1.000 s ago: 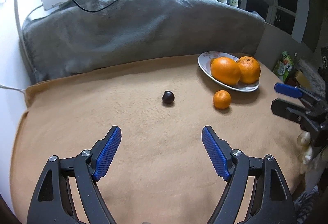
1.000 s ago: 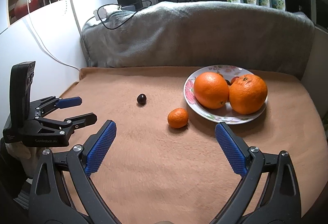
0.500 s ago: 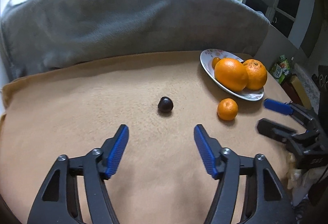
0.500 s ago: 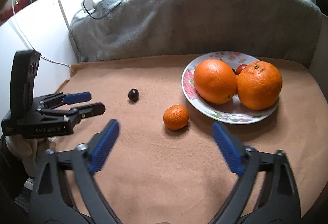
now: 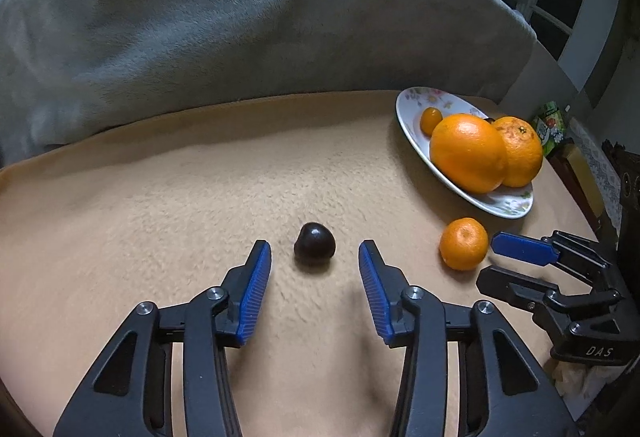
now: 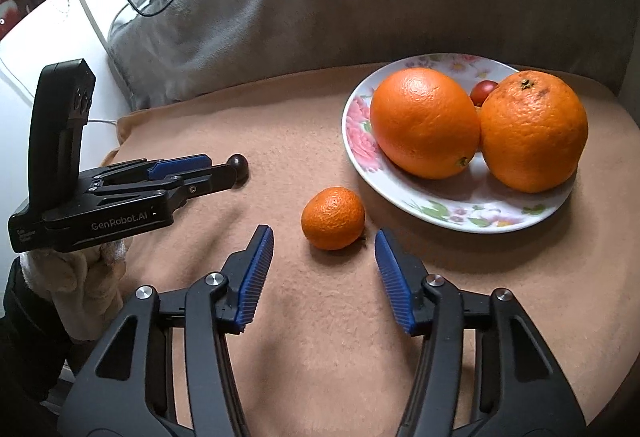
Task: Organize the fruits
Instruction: 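Move the left tool toward the dark purple fruit while the right tool approaches the small orange, then close the left tool on the dark purple fruit while the right tool grasps the small orange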
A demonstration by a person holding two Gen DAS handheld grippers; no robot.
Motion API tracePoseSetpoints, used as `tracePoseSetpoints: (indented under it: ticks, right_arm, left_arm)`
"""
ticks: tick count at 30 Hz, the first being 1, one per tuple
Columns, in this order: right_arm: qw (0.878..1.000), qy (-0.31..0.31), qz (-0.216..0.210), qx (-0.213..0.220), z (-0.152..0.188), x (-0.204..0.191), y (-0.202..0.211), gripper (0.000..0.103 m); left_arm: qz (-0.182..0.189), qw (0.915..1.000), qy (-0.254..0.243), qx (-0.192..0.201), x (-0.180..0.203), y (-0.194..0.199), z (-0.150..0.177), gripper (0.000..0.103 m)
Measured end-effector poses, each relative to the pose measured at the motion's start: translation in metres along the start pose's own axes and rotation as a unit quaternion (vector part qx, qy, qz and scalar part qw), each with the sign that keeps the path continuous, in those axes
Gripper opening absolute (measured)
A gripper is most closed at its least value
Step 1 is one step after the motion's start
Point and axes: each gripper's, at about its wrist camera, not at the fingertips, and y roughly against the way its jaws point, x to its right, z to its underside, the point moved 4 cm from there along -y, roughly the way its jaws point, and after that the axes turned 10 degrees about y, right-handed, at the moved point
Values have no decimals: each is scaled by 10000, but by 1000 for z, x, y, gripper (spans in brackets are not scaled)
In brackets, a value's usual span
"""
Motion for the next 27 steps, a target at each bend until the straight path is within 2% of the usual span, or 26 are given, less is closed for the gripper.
tracePoseSetpoints:
  ticks: [10,14,21,27]
  right_arm:
    - [9999,-57,107,-102,-5,3,-13,51]
    - [9998,-5,120,-180,-7,0,-19,46]
    - [9997,-10,157,-197,-8,2,-23,40]
    - [9998,-13,118,-143,-7,4,-20,39]
  left_arm:
    - [-47,9999,-79,-93,-1,-16,-4,40]
    - [-39,9999,-84,-124,-4,-18,-4,36]
    - [-14,9998,-129,-123,-6,-15,-4,21]
    - [-35,9998,-143,-110,-3,-16,-6,21]
